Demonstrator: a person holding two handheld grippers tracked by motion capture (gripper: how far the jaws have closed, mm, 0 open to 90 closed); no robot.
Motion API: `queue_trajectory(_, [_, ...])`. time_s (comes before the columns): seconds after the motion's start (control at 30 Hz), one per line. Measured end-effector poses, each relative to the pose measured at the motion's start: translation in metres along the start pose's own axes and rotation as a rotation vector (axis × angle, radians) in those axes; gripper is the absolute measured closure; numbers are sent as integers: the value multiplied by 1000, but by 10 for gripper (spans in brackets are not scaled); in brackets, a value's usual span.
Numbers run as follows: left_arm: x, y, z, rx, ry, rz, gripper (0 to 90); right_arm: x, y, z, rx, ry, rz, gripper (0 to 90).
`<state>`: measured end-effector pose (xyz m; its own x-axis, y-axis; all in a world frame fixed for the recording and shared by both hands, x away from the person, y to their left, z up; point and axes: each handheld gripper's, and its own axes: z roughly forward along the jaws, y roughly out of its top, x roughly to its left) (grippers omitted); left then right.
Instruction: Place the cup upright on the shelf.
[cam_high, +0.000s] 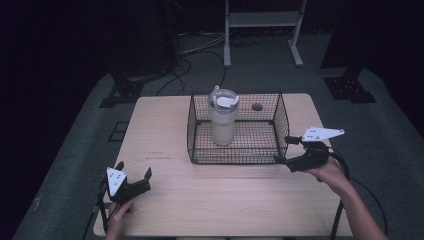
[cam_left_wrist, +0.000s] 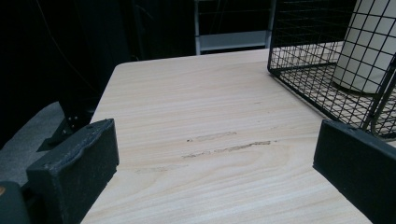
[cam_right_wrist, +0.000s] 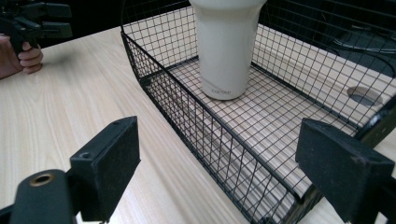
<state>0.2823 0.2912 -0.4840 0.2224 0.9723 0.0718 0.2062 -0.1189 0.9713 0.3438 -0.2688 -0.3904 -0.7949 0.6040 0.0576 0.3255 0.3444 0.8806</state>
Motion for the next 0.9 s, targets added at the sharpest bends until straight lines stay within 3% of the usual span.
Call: queue_trajectory(0.9, [0,0,0,6,1,-1,0,3,-56,-18,-5,-29,77,132])
